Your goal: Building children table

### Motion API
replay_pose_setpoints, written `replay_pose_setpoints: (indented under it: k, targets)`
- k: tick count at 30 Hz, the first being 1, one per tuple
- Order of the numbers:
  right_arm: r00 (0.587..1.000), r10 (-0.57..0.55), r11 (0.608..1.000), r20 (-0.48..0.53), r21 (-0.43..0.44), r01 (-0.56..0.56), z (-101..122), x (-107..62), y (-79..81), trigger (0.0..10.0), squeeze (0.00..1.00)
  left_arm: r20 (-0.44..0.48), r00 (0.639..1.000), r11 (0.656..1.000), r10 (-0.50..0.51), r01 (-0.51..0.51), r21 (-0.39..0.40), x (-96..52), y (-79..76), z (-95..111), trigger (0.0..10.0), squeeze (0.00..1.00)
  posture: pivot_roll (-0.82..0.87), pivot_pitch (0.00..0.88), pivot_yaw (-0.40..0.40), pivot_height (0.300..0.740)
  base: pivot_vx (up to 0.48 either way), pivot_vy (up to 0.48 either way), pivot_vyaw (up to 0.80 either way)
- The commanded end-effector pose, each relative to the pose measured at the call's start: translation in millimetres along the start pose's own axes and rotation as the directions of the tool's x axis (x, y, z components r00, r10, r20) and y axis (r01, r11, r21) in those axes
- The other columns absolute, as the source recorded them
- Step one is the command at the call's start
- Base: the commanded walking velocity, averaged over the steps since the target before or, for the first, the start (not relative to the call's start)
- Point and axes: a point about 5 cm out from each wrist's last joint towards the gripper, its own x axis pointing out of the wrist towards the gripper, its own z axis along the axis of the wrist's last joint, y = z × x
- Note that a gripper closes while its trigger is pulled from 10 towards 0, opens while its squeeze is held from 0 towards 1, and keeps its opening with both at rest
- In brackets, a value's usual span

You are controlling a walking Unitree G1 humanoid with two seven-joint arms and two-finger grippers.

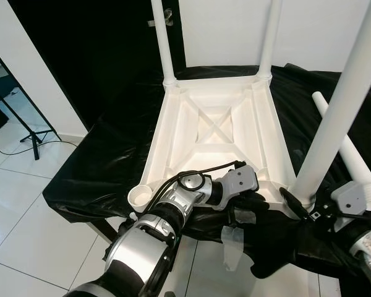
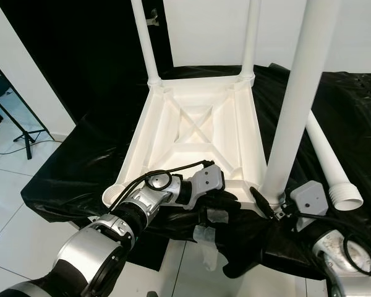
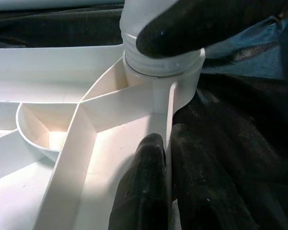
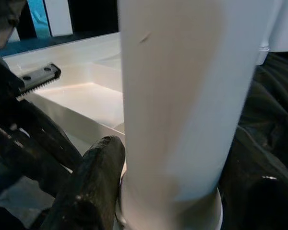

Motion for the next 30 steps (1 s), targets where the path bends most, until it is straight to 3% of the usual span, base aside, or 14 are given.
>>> replay_pose_setpoints:
  k: [1,3,7,10,13,14,16,18,22,25,26,27,30]
  targets:
    - [0.997,0.069,0.997,-0.042,0.05,-0.067,-8,-2.1,11.5,0.0,0.0,-0.106,0.984,0.98,0.146,-0.158,-0.118,-1.0,-6.2,-32,10.0,0.0,-0.01,0.0,0.08,0.74,0.0,0.0,0.0]
    - [0.997,0.041,0.99,-0.064,0.139,-0.032,-18,-6.2,23.3,0.0,0.0,-0.106,0.983,0.98,0.149,-0.161,-0.116,-1.9,-5.1,-32,10.0,0.0,-0.01,0.0,0.078,0.74,0.0,0.0,0.0]
    - [0.998,-0.009,0.973,-0.068,0.228,0.025,-21,-6.8,40.8,0.0,0.0,-0.107,0.982,0.98,0.153,-0.165,-0.115,-3.4,-3.8,-32,10.0,0.0,-0.01,0.0,0.082,0.74,0.0,0.0,0.0]
    - [0.989,-0.141,0.946,-0.039,0.289,0.146,-13,-0.1,51.8,0.0,0.0,-0.112,0.982,0.98,0.151,-0.164,-0.116,-4.6,-4.1,-33,10.0,0.0,-0.01,0.0,0.084,0.74,0.0,0.0,0.0]
    - [0.983,-0.182,0.94,-0.034,0.287,0.184,-11,1.0,52.4,0.0,0.0,-0.112,0.982,0.98,0.15,-0.163,-0.116,-4.8,-4.2,-33,10.0,0.0,0.0,0.0,0.085,0.74,0.0,0.0,0.0]
    - [0.959,-0.278,0.924,-0.05,0.257,0.281,-13,-0.8,47.9,0.0,0.0,-0.112,0.982,0.98,0.149,-0.162,-0.116,-4.8,-4.4,-33,10.0,0.0,0.0,0.0,0.083,0.74,0.0,0.0,0.0]
    - [0.868,-0.481,0.852,-0.122,0.171,0.495,-26,-14.0,33.4,0.0,0.0,-0.112,0.983,0.98,0.146,-0.159,-0.118,-4.6,-4.8,-34,10.0,0.0,0.0,0.0,0.082,0.74,0.0,0.0,0.0]
    - [0.809,-0.568,0.799,-0.15,0.135,0.586,-30,-20.9,29.5,0.0,0.0,-0.113,0.983,0.98,0.145,-0.158,-0.12,-4.7,-5.2,-34,10.0,0.0,0.0,0.0,0.083,0.74,0.0,0.0,0.0]
    - [0.799,-0.585,0.789,-0.139,0.132,0.6,-26,-17.2,35.2,0.0,0.0,-0.115,0.983,0.98,0.144,-0.158,-0.121,-5.2,-5.5,-35,10.0,0.0,0.01,0.0,0.083,0.74,0.0,0.0,0.0]
    - [0.825,-0.549,0.81,-0.135,0.155,0.565,-23,-10.6,42.5,0.2,0.0,-0.115,0.983,0.98,0.143,-0.157,-0.121,-5.4,-5.5,-35,10.0,0.0,0.01,0.0,0.084,0.74,0.0,0.0,0.0]
    - [0.845,-0.52,0.829,-0.124,0.163,0.535,-21,-8.3,43.8,9.3,0.0,-0.115,0.983,0.98,0.143,-0.157,-0.121,-5.4,-5.5,-35,10.0,0.0,0.01,0.0,0.083,0.74,0.0,0.0,0.0]
    - [0.867,-0.486,0.848,-0.113,0.18,0.498,-20,-6.7,43.5,10.0,1.0,-0.115,0.983,0.98,0.144,-0.158,-0.122,-5.5,-5.3,-35,10.0,0.0,0.01,0.0,0.083,0.74,0.0,0.0,0.0]
    - [0.901,-0.424,0.879,-0.093,0.201,0.434,-19,-4.8,42.1,10.0,1.0,-0.115,0.983,0.98,0.145,-0.159,-0.122,-5.6,-5.2,-35,10.0,0.0,0.0,0.0,0.084,0.74,0.0,0.0,0.0]
